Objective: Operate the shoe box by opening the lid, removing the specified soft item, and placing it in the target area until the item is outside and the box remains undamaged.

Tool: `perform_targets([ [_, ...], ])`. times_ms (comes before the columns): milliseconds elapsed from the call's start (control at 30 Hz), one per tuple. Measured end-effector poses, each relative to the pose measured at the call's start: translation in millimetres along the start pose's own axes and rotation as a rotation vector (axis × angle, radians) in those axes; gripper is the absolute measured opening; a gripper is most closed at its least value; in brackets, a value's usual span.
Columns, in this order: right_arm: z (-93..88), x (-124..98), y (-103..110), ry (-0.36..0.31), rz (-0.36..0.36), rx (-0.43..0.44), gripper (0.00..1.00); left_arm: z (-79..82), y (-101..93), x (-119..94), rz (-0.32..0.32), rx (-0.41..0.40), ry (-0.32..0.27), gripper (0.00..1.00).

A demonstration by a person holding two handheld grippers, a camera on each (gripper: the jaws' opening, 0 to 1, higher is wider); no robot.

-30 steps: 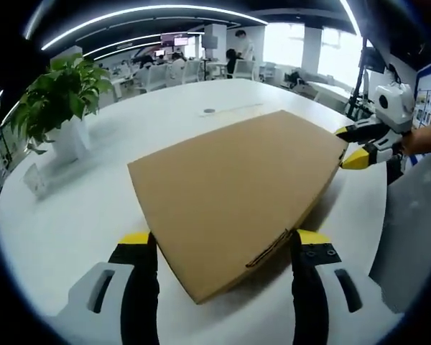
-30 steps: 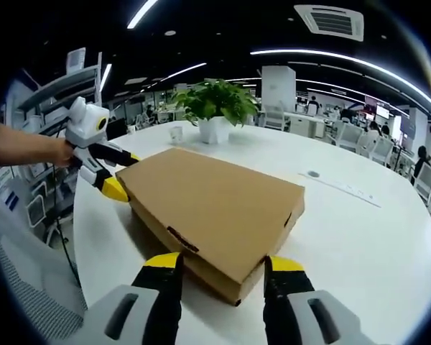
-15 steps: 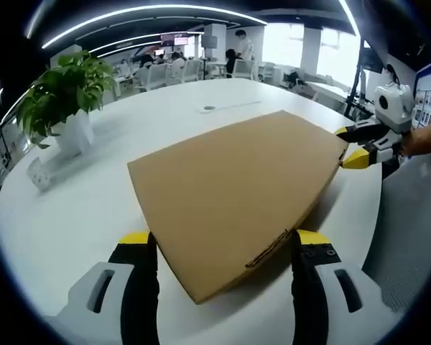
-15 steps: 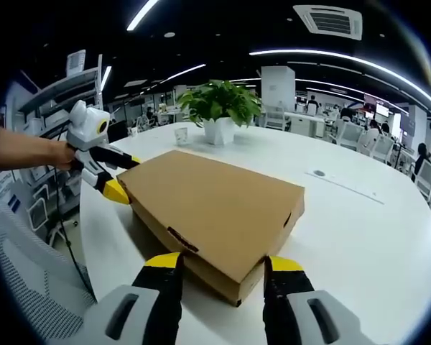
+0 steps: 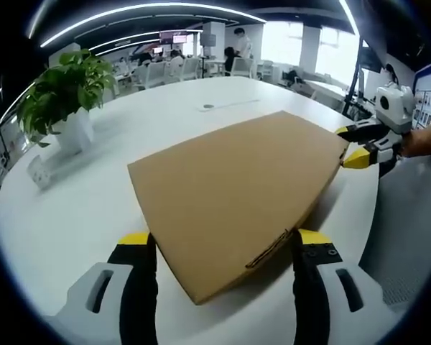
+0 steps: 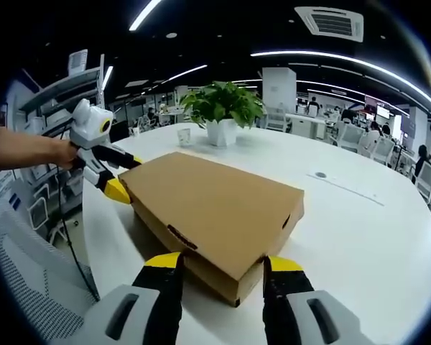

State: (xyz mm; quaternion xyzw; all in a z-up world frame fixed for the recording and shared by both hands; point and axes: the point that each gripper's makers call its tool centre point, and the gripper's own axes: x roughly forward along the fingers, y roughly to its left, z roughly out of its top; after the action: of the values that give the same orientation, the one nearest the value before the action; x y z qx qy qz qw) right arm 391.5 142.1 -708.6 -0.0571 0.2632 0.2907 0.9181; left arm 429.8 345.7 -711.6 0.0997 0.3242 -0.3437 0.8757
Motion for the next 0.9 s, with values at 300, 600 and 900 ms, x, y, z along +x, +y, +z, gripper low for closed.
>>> perform_targets([
  [300,10.5,-8,1,-0.025,0.01,0.052,0.4,9.4,-1.3,-6,-0.007,-0.027,-0.044,0.8],
  [600,22.2,-13,0,-0.026,0.031,0.08,0.4,18.3,-3.4,-10,-0.003,-0.041,-0.043,0.84],
  [900,38.2,-21,-1,-0.04,0.042,0.07,0.41,32.0,-2.9,-19,-0.021,-0.092,-0.093,0.86],
])
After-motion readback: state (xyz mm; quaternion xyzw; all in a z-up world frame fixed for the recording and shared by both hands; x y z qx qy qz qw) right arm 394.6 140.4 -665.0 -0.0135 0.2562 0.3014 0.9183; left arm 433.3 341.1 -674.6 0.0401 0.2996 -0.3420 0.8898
